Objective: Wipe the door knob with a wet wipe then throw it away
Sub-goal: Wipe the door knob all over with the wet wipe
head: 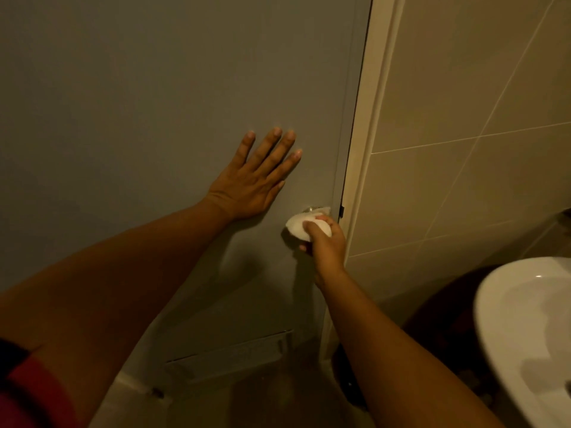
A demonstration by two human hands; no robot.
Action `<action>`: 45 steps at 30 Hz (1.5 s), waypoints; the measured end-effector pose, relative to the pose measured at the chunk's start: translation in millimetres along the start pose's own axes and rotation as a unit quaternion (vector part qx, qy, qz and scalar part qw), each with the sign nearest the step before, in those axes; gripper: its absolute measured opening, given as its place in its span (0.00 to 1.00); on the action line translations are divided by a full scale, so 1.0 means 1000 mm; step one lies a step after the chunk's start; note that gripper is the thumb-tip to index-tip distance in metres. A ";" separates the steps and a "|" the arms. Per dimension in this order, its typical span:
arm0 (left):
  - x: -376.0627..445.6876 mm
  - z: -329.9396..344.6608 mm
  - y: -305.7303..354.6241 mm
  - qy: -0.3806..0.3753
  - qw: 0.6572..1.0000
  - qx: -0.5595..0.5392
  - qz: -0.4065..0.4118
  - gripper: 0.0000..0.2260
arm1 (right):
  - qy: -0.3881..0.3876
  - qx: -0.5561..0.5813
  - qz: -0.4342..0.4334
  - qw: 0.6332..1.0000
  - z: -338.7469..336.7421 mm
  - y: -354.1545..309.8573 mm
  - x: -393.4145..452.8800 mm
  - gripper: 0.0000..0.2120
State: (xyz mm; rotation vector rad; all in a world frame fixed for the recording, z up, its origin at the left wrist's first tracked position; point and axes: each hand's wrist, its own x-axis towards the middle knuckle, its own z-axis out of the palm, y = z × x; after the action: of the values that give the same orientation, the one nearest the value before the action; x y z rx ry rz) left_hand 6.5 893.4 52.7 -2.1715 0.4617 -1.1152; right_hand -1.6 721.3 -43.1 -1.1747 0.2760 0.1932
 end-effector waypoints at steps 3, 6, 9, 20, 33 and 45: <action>0.000 0.000 0.001 0.002 1.000 -0.001 -0.001 0.26 | -0.026 0.284 0.133 0.949 0.006 -0.001 -0.007 0.21; 0.000 0.001 0.000 -0.003 1.000 -0.005 -0.003 0.27 | -0.032 0.488 0.180 0.853 0.010 0.002 -0.009 0.24; 0.000 0.001 0.000 -0.003 1.000 -0.003 -0.004 0.27 | -0.044 0.429 0.163 0.887 0.011 -0.002 -0.012 0.23; 0.000 -0.001 0.000 -0.006 1.000 -0.004 -0.001 0.27 | -0.082 -0.503 -0.309 0.803 -0.032 0.008 0.008 0.18; -0.003 -0.012 0.002 -0.069 0.996 -0.045 -0.031 0.25 | -0.068 0.012 0.049 0.996 -0.008 -0.002 0.008 0.23; -0.032 -0.040 0.091 -0.197 0.951 -0.167 -0.169 0.28 | -0.260 -0.642 -0.358 0.627 -0.074 -0.035 0.025 0.38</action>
State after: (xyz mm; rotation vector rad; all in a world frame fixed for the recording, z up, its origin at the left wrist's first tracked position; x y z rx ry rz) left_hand -45.9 829.5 -10.6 -2.7688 0.1016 -0.7722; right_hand 24.6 639.2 -46.7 -2.4659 -1.0670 -0.0272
